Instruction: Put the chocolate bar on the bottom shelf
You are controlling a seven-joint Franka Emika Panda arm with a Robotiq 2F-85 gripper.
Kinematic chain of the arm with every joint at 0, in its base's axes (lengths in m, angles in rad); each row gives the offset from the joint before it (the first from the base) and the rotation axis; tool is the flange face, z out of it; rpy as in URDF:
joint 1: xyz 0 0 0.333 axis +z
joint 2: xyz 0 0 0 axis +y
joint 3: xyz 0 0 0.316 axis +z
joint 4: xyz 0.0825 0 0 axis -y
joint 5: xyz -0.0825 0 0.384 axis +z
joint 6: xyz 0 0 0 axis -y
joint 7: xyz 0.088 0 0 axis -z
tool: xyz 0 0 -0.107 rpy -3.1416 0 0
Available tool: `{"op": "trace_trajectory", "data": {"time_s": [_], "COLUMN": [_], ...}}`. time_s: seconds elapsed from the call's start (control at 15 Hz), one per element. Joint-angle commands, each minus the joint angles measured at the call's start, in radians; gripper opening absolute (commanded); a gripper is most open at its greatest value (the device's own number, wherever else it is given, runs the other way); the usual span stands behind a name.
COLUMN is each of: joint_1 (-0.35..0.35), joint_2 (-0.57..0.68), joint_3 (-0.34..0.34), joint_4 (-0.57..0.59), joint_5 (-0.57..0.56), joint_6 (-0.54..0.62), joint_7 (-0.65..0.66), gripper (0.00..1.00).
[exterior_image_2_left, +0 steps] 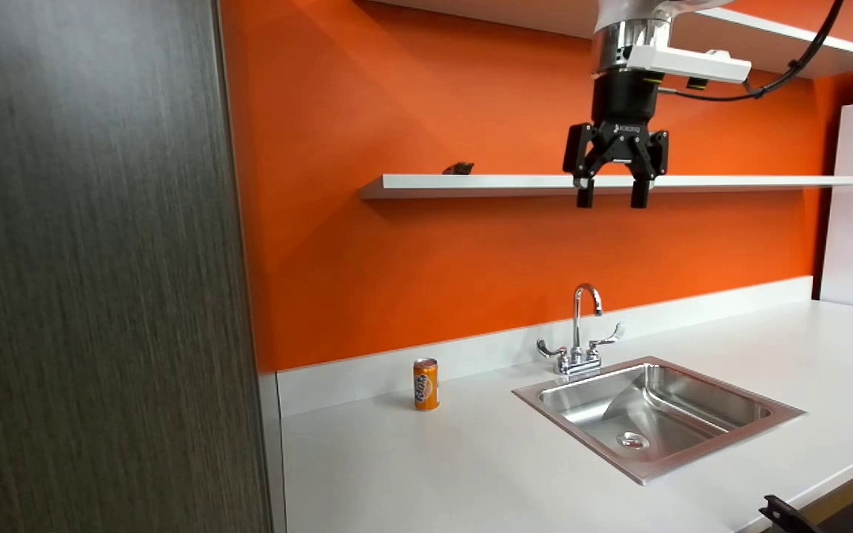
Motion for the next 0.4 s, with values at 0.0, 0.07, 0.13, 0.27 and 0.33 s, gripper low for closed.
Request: {"op": "trace_trajectory", "data": {"time_s": [0.0, 0.07, 0.13, 0.27, 0.33], "joint_1": [-0.019, -0.020, -0.020, -0.020, -0.020], "joint_2": [-0.005, -0.009, -0.011, -0.013, -0.013], "joint_3": [0.013, 0.012, 0.011, 0.011, 0.011], "joint_4": [-0.005, -0.008, -0.009, -0.010, -0.010], "joint_5": [0.010, 0.010, 0.011, 0.011, 0.011], "joint_6": [-0.002, -0.002, -0.002, -0.002, -0.002], "joint_7": [-0.012, -0.012, -0.013, -0.013, -0.013], "gripper": [1.00, 1.00, 1.00, 1.00, 1.00]}}
